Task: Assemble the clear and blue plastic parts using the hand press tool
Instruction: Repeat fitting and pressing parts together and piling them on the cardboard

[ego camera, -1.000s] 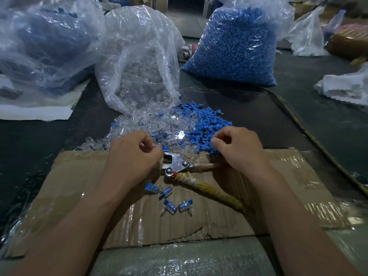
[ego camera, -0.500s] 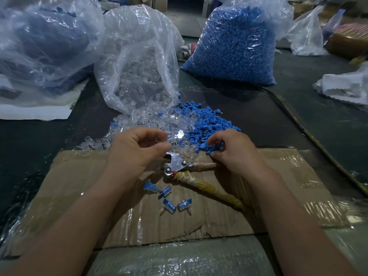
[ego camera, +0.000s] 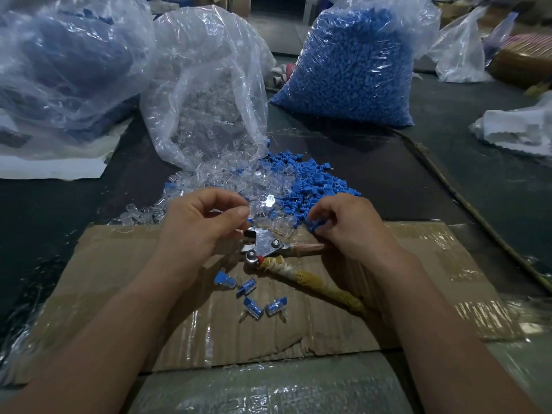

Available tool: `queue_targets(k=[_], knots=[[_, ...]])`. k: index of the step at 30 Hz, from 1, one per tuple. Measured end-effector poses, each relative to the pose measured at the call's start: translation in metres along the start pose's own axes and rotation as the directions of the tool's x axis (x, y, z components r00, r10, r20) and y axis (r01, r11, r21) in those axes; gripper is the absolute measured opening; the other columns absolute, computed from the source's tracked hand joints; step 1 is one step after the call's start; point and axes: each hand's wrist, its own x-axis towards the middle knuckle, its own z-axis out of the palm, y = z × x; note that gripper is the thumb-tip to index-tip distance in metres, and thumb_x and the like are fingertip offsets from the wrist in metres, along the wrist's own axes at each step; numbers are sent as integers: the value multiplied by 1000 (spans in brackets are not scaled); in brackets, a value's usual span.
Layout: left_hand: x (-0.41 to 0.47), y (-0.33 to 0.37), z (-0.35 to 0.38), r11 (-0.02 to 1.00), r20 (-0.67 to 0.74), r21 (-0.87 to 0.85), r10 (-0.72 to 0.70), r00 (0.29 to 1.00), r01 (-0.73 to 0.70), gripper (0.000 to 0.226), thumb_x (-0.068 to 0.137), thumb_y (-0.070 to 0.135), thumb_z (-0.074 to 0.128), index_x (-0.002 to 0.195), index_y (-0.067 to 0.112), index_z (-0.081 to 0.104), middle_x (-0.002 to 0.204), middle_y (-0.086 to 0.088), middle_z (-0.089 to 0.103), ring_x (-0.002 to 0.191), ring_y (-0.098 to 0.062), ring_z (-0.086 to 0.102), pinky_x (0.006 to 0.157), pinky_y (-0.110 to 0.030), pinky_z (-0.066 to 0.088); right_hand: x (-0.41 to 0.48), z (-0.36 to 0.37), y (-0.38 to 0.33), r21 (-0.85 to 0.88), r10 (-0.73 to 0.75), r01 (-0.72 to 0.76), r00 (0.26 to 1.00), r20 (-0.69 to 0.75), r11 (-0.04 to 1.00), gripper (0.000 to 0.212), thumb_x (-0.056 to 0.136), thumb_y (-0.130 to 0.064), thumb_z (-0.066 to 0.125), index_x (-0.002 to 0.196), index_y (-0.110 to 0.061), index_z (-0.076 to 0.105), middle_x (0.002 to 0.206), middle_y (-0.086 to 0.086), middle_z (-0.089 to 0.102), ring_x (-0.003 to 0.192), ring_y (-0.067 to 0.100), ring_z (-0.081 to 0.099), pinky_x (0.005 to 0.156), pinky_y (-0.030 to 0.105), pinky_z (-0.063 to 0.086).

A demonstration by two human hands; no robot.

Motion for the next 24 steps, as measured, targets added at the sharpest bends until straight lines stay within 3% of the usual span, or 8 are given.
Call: queue_targets(k=[4,12,16,20,24], knots=[[1,0,0,999,-3,27,22,1000,-22,12,62,23,65,72,18,70,68,-6,67,59,-17,62,54,-24,55,-2,0,0,19,-6,7,998,-60,1000,25,80,-5,65,98,-22,65,77,-13,58,77,4,55,76,22,45],[1,0,-1,999,-3,46,9,1000,-9,15,62,25,65,74,18,69,68,-5,67,61,-18,63,59,-32,55,0,2,3,-66,-54,48,994,-92,997,18,82,-19,67,98,-27,65,78,-19,43,71,-1,43,62,18,33],[1,0,-1,999,-5,32,-11,1000,11,15,62,23,66,74,15,69,68,-4,67,63,-19,62,65,-39,55,3,7,3,-90,-58,56,998,-19,994,22,86,-17,61,104,-30,66,86,-13,45,84,7,45,76,27,39],[0,2,-1,998,3,55,8,1000,-8,11,61,24,65,71,18,69,67,-4,67,61,-16,63,57,-28,55,2,7,1,-56,-47,47,999,-6,997,16,85,-15,62,90,-30,61,88,-13,48,88,9,48,80,29,44],[0,2,-1,999,18,51,17,1000,-18,16,60,23,64,74,16,68,64,-2,67,59,-13,63,56,-26,55,2,7,0,-69,-78,79,997,10,995,23,86,-13,60,81,-34,51,89,-12,47,88,10,48,77,28,41]])
